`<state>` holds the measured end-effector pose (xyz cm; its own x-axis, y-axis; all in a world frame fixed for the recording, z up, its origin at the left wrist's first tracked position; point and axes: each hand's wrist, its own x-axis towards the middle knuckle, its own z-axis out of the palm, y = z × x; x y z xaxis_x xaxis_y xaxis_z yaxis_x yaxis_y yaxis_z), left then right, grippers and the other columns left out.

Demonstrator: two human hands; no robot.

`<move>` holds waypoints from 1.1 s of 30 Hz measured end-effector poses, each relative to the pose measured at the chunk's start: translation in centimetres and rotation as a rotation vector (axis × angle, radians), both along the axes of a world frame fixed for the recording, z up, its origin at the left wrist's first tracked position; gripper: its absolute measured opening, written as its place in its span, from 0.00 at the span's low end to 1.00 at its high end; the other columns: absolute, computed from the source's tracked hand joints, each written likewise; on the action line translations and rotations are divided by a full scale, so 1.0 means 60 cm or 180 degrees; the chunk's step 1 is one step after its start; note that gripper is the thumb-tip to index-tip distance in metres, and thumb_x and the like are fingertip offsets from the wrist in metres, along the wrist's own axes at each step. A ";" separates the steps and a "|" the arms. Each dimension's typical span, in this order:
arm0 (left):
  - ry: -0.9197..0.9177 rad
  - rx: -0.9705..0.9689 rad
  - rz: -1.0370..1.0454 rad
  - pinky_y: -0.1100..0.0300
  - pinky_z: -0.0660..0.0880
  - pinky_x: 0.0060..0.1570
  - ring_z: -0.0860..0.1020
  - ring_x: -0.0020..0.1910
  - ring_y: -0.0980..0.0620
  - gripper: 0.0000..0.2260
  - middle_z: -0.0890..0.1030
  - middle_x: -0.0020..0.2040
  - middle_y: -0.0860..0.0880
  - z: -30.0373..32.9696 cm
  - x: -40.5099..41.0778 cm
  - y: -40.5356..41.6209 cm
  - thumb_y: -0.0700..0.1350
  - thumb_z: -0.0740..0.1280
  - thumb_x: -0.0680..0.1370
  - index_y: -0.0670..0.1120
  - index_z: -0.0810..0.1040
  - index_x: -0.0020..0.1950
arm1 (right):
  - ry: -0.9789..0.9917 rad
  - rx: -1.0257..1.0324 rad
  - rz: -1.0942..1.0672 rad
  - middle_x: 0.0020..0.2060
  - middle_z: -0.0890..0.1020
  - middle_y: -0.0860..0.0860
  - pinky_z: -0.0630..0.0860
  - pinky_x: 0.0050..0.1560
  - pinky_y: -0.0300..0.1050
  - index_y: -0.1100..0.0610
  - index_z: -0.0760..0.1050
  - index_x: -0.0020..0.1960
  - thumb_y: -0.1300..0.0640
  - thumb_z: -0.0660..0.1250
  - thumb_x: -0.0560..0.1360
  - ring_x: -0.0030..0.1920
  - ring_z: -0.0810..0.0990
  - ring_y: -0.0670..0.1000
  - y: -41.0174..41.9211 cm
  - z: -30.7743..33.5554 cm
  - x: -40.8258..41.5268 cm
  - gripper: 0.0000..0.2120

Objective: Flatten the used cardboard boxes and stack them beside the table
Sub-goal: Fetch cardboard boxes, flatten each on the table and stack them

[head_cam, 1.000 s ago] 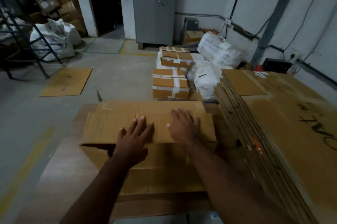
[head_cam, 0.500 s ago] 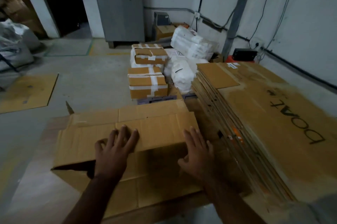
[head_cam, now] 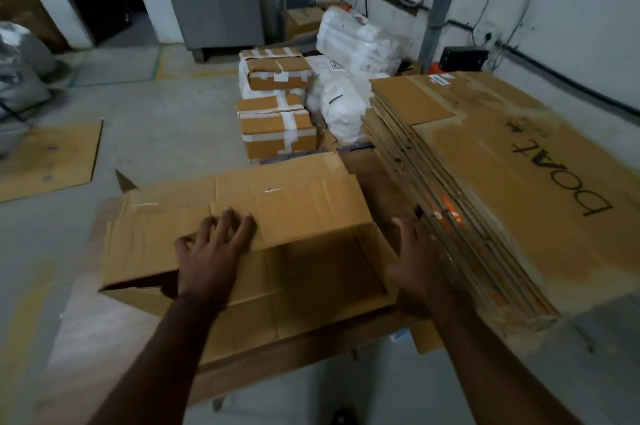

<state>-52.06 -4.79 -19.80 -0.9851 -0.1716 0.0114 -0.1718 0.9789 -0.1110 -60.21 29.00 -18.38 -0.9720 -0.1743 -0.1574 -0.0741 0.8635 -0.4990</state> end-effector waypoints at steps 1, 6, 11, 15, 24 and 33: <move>0.0032 -0.0013 -0.0011 0.28 0.67 0.63 0.56 0.78 0.36 0.52 0.51 0.82 0.44 -0.001 -0.001 0.003 0.60 0.76 0.70 0.57 0.46 0.83 | 0.0056 -0.0121 0.0095 0.80 0.58 0.51 0.68 0.70 0.67 0.48 0.53 0.81 0.50 0.71 0.65 0.76 0.63 0.59 -0.021 0.007 -0.002 0.48; 0.0038 0.0066 0.0018 0.30 0.65 0.65 0.55 0.78 0.36 0.51 0.50 0.83 0.44 -0.003 -0.014 0.027 0.55 0.76 0.72 0.58 0.42 0.82 | 0.0674 0.0701 0.1284 0.83 0.44 0.50 0.50 0.80 0.65 0.51 0.41 0.83 0.47 0.71 0.74 0.82 0.45 0.54 -0.176 0.035 -0.030 0.50; 0.0156 0.0078 0.0016 0.34 0.63 0.70 0.54 0.80 0.39 0.43 0.47 0.83 0.45 0.008 -0.030 0.059 0.47 0.70 0.78 0.57 0.43 0.82 | 0.0787 0.1407 0.1904 0.83 0.38 0.52 0.44 0.79 0.68 0.53 0.34 0.83 0.48 0.72 0.74 0.82 0.37 0.56 -0.281 0.029 -0.057 0.54; 0.0255 0.0164 0.0070 0.32 0.63 0.69 0.56 0.79 0.40 0.41 0.51 0.83 0.45 0.007 -0.026 0.049 0.50 0.71 0.77 0.56 0.48 0.82 | 0.1010 0.1571 0.2228 0.83 0.42 0.53 0.46 0.76 0.72 0.52 0.34 0.82 0.39 0.73 0.71 0.82 0.43 0.58 -0.288 0.028 -0.077 0.58; -0.0334 0.0666 0.2047 0.21 0.47 0.68 0.34 0.80 0.39 0.46 0.28 0.80 0.46 0.028 0.085 -0.098 0.62 0.63 0.81 0.61 0.25 0.77 | 0.0963 0.1528 0.2305 0.82 0.44 0.53 0.49 0.75 0.75 0.52 0.34 0.82 0.36 0.71 0.71 0.82 0.44 0.58 -0.264 0.012 -0.106 0.58; 0.0000 0.1633 0.2300 0.37 0.70 0.64 0.75 0.68 0.40 0.32 0.75 0.72 0.45 0.012 0.131 -0.145 0.60 0.64 0.80 0.51 0.58 0.79 | 0.0976 0.1500 0.2351 0.82 0.38 0.53 0.45 0.76 0.75 0.52 0.32 0.82 0.26 0.64 0.72 0.82 0.39 0.57 -0.266 0.011 -0.096 0.58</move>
